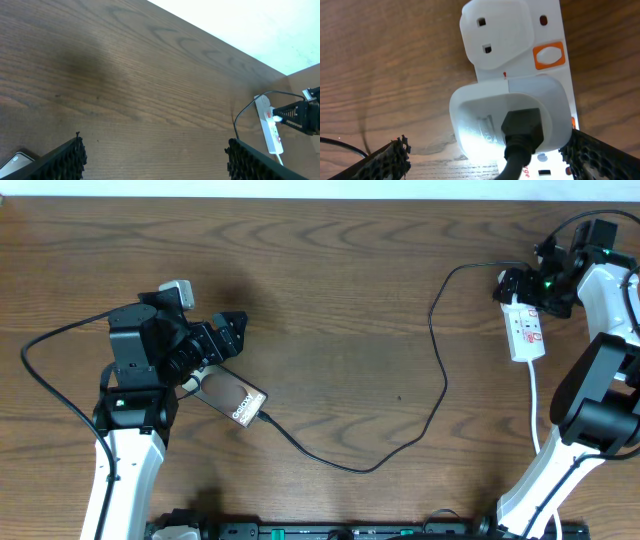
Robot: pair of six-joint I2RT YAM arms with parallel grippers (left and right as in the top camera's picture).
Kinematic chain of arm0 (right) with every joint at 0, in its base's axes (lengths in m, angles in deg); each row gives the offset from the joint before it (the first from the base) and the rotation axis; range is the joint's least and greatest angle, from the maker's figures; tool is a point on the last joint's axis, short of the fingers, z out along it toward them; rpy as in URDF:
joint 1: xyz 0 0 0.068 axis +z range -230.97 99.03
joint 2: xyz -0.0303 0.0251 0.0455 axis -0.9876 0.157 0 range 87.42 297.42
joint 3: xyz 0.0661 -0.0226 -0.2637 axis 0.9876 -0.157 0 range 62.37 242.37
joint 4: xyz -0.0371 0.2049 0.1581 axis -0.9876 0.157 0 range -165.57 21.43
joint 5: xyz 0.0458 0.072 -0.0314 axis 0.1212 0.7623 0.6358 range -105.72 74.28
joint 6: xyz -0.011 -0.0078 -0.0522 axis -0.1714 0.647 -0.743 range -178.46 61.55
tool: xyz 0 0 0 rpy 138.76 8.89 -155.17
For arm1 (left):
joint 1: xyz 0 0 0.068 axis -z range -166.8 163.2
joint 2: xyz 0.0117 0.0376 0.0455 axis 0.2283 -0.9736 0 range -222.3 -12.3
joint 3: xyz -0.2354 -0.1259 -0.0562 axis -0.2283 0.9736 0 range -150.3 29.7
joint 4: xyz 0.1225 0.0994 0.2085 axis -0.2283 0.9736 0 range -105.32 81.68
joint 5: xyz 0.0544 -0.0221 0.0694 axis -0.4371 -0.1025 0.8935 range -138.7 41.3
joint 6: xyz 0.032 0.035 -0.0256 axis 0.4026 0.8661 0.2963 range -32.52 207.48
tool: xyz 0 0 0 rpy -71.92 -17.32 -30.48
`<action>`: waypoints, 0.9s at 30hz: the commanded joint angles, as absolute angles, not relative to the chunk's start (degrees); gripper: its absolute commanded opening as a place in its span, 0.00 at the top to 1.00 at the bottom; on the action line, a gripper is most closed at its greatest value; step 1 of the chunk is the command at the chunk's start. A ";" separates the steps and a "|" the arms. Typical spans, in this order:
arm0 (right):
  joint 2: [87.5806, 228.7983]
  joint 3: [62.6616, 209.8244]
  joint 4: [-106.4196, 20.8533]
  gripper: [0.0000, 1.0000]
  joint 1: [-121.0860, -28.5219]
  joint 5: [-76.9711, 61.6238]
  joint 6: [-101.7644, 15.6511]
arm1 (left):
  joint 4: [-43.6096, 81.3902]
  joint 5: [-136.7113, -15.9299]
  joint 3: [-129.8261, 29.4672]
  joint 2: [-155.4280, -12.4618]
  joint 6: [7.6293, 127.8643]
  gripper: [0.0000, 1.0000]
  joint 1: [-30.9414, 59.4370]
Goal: Plug charger to phone and switch on socket
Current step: 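Press down the orange rocker switch beside the plug with the right gripper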
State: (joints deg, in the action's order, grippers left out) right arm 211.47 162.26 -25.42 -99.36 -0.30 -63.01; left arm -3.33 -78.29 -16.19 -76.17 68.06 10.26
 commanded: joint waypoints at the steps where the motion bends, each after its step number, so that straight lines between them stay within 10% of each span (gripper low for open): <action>1: 213.30 160.73 -25.24 0.01 -98.42 1.12 -62.12 | -3.39 -77.54 -17.46 -75.96 69.07 0.13 10.39; 27: 213.35 158.33 -30.40 0.01 -98.16 -8.93 -61.70 | -3.35 -77.54 -17.46 -75.96 69.07 0.13 10.39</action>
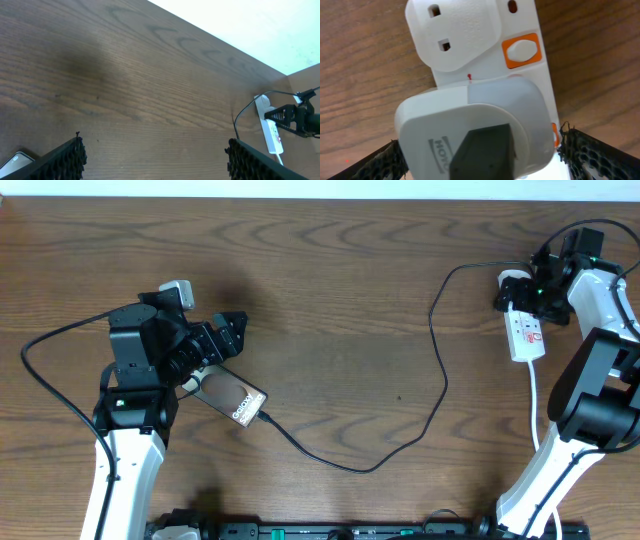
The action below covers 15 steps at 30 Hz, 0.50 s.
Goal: Plug charger to phone and switch on socket
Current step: 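Press down the orange rocker switch beside the plug with the right gripper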
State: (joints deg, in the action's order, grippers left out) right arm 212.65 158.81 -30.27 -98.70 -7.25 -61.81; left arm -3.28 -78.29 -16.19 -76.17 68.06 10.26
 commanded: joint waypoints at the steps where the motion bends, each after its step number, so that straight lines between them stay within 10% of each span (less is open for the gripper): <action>1: 213.35 158.33 -30.47 0.01 -98.16 -7.71 -61.70 | -3.35 -77.54 -17.46 -75.96 69.07 0.13 10.39; 15: 213.35 158.33 -31.14 0.01 -98.11 1.39 -61.72 | -3.04 -77.54 -17.46 -75.96 69.07 0.13 10.39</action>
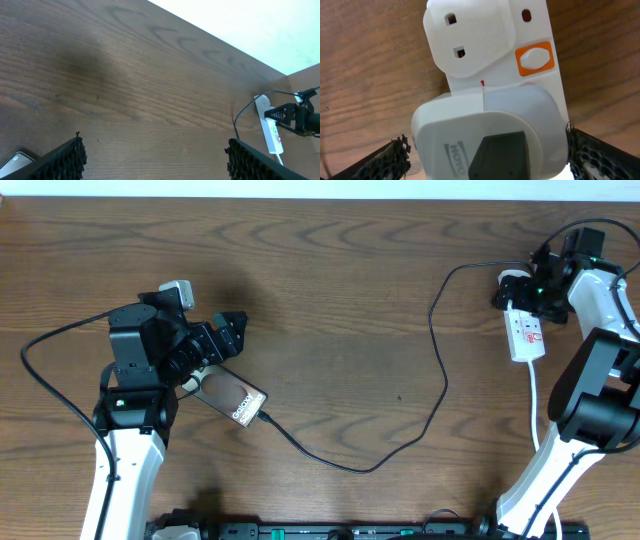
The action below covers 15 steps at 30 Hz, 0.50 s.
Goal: Plug charger to phone and switch on socket
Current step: 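Press down the orange rocker switch beside the plug with the right gripper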
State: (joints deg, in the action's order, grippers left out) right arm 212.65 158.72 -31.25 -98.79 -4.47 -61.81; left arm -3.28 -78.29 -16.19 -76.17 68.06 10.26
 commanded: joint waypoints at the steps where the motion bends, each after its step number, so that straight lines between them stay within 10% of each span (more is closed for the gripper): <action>1: 213.35 158.33 -31.12 0.01 -98.11 1.69 -61.70 | -2.91 -77.54 -17.46 -75.96 69.07 0.13 10.39; 15: 213.35 158.33 -30.05 0.01 -98.09 6.68 -59.73 | -2.50 -77.54 -17.46 -75.96 69.07 0.13 10.39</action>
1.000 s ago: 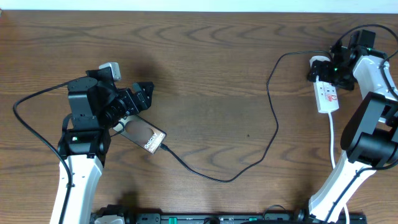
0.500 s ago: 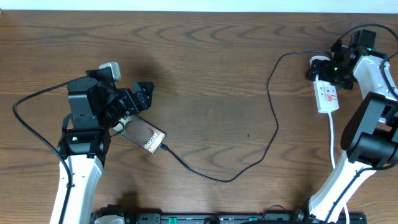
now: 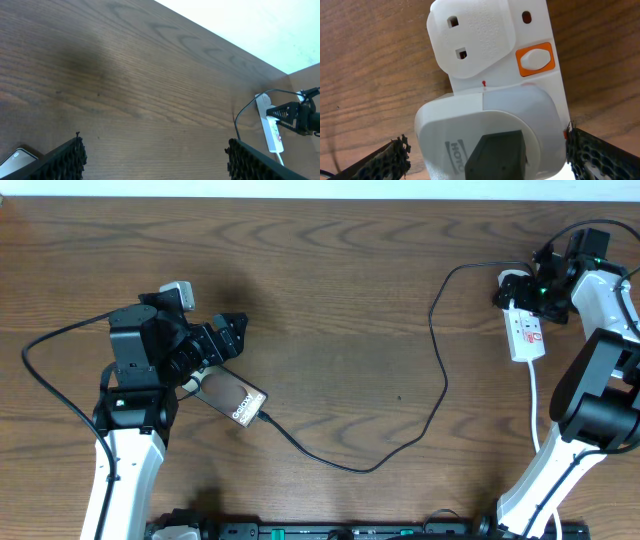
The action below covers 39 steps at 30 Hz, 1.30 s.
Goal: Plug charger to phone and switch on socket
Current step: 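Press down the orange rocker switch beside the plug with the right gripper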
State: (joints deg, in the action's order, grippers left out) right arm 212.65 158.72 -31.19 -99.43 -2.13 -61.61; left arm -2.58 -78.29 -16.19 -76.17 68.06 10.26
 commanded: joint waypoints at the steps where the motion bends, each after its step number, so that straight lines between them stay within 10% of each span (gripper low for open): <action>1: 213.35 158.33 -29.77 0.01 -98.11 7.33 -59.76 | -2.50 -77.54 -17.46 -75.96 69.07 0.13 10.39; 39: 213.35 158.33 -27.73 0.01 -96.19 11.86 -59.32 | -2.26 -77.54 -17.44 -77.03 69.07 0.13 10.39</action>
State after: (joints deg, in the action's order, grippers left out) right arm 212.38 159.44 -29.57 -99.36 1.43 -61.33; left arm -2.26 -78.29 -16.19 -76.76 68.09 10.26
